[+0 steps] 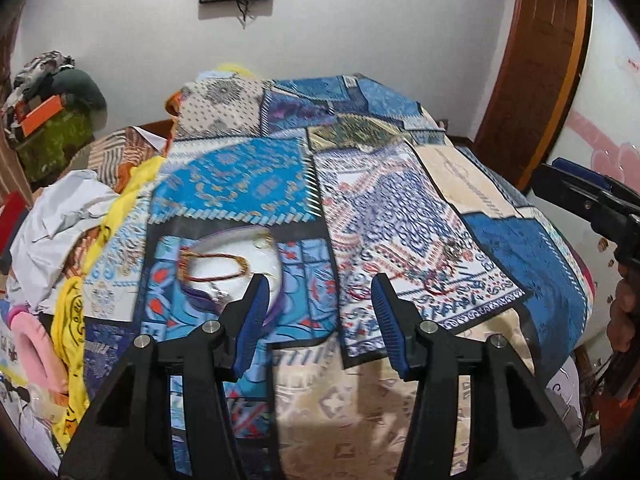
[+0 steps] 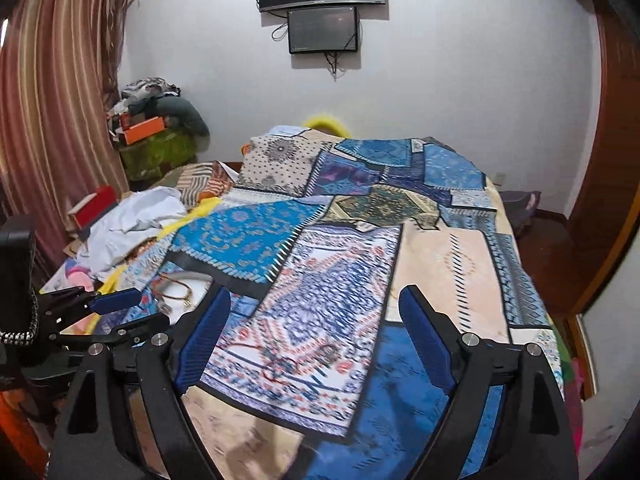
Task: Organize jewelry
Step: 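Open both grippers to drop the bracelet and ring into the tin, then withdraw, then reach the left gripper to the red string bracelet while the right moves to a silver pendant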
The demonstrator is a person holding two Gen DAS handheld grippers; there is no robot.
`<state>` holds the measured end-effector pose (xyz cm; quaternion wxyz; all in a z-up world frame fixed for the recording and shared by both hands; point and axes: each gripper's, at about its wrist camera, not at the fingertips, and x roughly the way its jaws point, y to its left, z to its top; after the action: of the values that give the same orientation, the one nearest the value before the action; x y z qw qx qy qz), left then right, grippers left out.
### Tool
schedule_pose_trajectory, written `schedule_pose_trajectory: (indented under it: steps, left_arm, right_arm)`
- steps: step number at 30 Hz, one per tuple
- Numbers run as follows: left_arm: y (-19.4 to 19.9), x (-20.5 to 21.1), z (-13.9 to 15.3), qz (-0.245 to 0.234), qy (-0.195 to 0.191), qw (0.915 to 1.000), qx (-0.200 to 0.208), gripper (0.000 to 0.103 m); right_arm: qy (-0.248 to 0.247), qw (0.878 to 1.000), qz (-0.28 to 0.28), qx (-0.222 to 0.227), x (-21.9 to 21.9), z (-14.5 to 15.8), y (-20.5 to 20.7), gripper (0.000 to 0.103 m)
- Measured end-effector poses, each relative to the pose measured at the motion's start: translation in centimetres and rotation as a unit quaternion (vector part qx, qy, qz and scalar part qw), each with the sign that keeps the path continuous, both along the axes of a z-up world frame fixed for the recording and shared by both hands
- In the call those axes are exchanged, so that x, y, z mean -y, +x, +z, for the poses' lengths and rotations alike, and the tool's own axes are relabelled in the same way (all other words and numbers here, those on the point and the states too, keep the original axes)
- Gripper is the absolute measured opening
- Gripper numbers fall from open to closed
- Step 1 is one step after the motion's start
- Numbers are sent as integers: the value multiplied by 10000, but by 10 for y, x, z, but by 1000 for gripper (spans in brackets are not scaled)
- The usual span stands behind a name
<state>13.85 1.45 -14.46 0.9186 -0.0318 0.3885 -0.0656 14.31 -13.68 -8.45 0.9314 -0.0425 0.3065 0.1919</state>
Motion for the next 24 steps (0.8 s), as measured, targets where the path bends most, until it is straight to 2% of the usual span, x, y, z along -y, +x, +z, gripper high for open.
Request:
schedule_pose_trajectory:
  steps: [9, 18, 24]
  left_arm:
    - [14, 22, -21, -182, -142, 9992, -311, 52]
    - [29, 45, -31, -483, -116, 9979, -418, 52]
    - [37, 61, -35, -744, -157, 9960, -470, 52]
  right_arm:
    - [357, 9978, -121, -552, 31, -23, 4, 84]
    - [-106, 9957, -397, -833, 49, -46, 13, 84]
    - [-271, 9936, -273, -1065, 54, -56, 24, 84]
